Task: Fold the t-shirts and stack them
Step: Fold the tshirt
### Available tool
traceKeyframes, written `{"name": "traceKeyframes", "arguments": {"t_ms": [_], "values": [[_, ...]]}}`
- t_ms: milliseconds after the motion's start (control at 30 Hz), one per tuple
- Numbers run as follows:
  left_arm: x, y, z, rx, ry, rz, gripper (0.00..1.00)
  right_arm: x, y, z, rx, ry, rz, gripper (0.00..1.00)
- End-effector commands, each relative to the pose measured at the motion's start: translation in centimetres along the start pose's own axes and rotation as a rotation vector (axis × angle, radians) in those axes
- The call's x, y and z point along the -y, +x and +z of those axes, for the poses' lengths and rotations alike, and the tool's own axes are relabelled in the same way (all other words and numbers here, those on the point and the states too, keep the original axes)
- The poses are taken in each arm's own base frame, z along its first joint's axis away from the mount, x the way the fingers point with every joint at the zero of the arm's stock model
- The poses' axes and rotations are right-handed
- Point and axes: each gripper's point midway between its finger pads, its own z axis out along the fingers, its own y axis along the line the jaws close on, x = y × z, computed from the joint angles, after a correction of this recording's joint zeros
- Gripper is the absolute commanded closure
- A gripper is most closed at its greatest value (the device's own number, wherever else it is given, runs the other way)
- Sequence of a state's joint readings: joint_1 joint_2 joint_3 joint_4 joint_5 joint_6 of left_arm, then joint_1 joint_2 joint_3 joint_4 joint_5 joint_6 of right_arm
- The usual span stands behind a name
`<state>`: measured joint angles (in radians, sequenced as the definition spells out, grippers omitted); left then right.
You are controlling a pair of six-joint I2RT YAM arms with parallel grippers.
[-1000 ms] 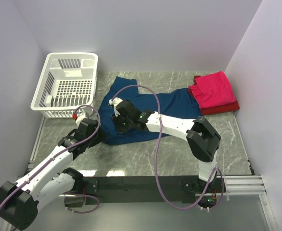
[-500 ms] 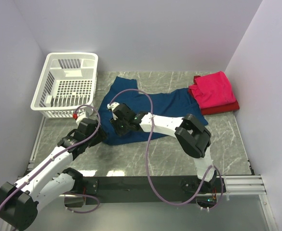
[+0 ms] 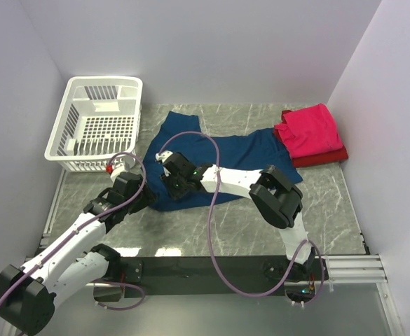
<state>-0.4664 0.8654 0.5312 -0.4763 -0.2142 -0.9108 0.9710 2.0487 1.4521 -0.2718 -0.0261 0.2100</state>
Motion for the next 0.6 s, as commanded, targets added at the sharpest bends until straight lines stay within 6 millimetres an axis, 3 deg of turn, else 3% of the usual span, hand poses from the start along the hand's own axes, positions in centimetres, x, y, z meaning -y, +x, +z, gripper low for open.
{"name": "traceKeyframes", "arguments": {"t_ms": [0, 67, 100, 167, 367, 567], "values": [[0.5, -0.3, -0.3, 0.014, 0.027, 0.009, 0.37, -0.2, -1.4, -0.2, 0.036, 0.004, -0.019, 0.63], [0.5, -0.4, -0.3, 0.017, 0.027, 0.008, 0.37, -0.1, -1.3, 0.0, 0.029, 0.006, -0.019, 0.71], [0.5, -0.4, -0.3, 0.018, 0.028, 0.008, 0.37, -0.1, -1.1, 0.2, 0.023, 0.010, -0.023, 0.88], [0.5, -0.4, -0.3, 0.017, 0.027, 0.007, 0.37, 0.0, -1.4, 0.1, 0.025, 0.017, -0.020, 1.00], [0.5, -0.4, -0.3, 0.021, 0.027, 0.009, 0.37, 2.3, -4.2, -1.6, 0.096, 0.086, 0.013, 1.00], [0.2, -0.7, 0.2, 0.032, -0.006, 0.026, 0.41, 6.7, -7.2, -4.0, 0.177, 0.133, 0.095, 1.00]]}}
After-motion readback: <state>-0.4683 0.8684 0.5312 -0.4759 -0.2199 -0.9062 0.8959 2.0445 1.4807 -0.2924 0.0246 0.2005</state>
